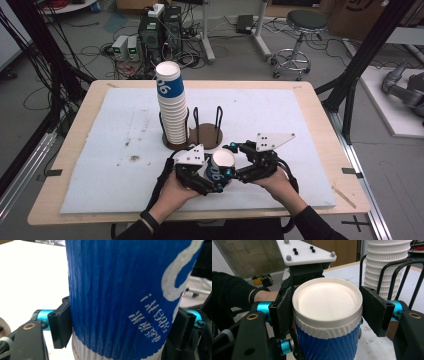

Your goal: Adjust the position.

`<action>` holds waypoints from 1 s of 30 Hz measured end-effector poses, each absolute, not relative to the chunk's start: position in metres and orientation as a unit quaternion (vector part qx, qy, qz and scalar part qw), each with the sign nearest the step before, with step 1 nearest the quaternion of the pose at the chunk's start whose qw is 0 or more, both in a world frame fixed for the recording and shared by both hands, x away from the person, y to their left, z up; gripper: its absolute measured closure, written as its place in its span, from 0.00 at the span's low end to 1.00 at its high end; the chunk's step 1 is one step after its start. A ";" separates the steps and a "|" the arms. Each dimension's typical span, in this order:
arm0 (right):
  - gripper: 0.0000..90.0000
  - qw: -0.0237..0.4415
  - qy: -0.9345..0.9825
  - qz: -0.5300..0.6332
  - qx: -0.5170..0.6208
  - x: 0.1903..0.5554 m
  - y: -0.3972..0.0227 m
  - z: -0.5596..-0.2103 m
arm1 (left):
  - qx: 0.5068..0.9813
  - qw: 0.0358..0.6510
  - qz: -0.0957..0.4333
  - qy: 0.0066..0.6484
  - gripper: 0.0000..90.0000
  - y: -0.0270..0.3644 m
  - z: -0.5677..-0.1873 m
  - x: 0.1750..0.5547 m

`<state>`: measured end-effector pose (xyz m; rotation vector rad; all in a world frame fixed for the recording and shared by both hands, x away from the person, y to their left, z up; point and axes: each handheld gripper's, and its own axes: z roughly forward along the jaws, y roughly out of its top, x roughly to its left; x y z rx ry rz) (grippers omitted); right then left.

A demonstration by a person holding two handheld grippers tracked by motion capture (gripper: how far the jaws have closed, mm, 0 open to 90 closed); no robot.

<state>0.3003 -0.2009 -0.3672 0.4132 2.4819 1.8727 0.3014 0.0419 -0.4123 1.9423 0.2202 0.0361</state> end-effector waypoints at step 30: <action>0.33 0.009 0.856 0.507 0.106 0.305 -0.203 -0.350 | 0.851 0.514 0.074 0.079 0.13 0.044 -0.382 0.297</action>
